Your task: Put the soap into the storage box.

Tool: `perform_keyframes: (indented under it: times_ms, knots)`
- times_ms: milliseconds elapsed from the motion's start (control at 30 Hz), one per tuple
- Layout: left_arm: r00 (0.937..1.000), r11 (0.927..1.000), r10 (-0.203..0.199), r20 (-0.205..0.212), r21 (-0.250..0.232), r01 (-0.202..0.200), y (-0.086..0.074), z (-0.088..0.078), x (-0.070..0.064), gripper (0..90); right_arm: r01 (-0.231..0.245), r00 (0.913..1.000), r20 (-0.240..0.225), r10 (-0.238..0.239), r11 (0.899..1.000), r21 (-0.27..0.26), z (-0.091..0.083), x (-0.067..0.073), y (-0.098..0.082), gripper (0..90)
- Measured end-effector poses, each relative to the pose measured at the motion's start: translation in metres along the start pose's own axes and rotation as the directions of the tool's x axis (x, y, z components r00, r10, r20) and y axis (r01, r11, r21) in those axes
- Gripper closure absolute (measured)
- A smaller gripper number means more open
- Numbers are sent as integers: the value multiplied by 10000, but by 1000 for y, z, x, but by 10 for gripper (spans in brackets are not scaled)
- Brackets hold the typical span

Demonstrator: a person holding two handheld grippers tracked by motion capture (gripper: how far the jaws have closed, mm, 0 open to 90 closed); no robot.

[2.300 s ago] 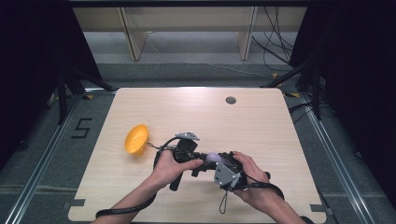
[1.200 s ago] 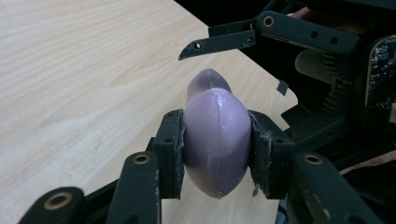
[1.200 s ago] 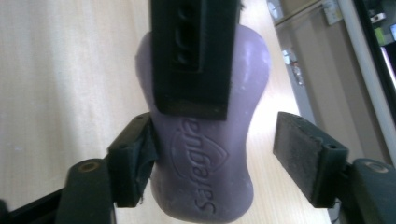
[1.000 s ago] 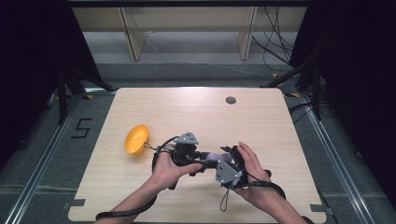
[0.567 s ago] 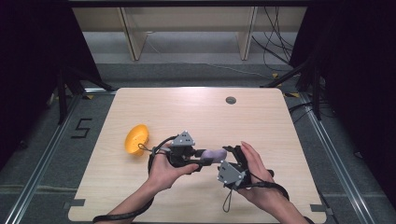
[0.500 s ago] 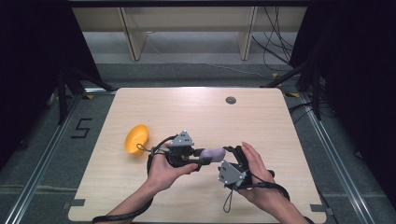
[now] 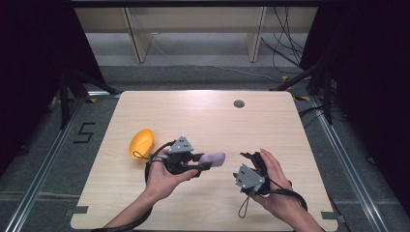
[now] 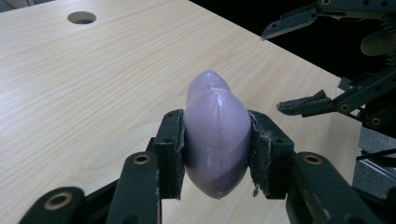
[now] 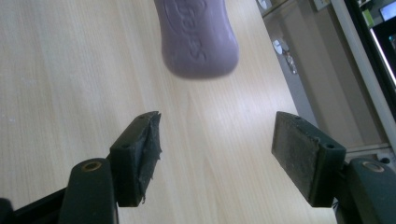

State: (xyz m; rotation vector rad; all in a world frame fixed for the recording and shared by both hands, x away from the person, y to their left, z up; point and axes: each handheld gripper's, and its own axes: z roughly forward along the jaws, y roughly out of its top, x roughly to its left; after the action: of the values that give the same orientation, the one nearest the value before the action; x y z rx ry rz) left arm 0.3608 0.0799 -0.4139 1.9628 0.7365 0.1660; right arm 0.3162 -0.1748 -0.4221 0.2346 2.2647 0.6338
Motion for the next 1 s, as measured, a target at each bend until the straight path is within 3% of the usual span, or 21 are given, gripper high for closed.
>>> perform_keyframes:
  times_ms: [67, 100, 133, 567, 600, 767, 1000]
  knots:
    - [9999, 10000, 22, -105, -18, -22, -1, -2, 2, 591, -141, 9999, 16, 141, 9999, -4, 0, 0, -2, 341]
    - [9996, 9999, -98, -248, -27, 97, -2, -5, 2, 591, 160, 9998, 135, -160, 9999, 24, 0, -3, -7, 355]
    - [9996, 9999, -98, -248, -27, 97, -2, -5, 2, 591, -255, 9996, 87, 255, 9997, 46, -1, -1, -8, 358]
    - [9976, 9998, -152, -674, -99, 146, -7, -23, 10, 591, -1063, 9941, -190, 1070, 9938, 324, 0, -2, -24, 410]
    - [9975, 9998, -186, -675, -101, 179, -8, -25, 10, 591, -925, 9954, -237, 932, 9953, 286, 1, -3, -25, 411]
    - [9964, 9996, -276, -797, -135, 266, -9, -31, 14, 591, -1217, 9923, -212, 1224, 9920, 341, 0, -3, -29, 413]
    - [9935, 9992, -385, -1075, -177, 368, -12, -40, 20, 591, -1152, 9930, -221, 1160, 9928, 324, 0, -4, -33, 415]
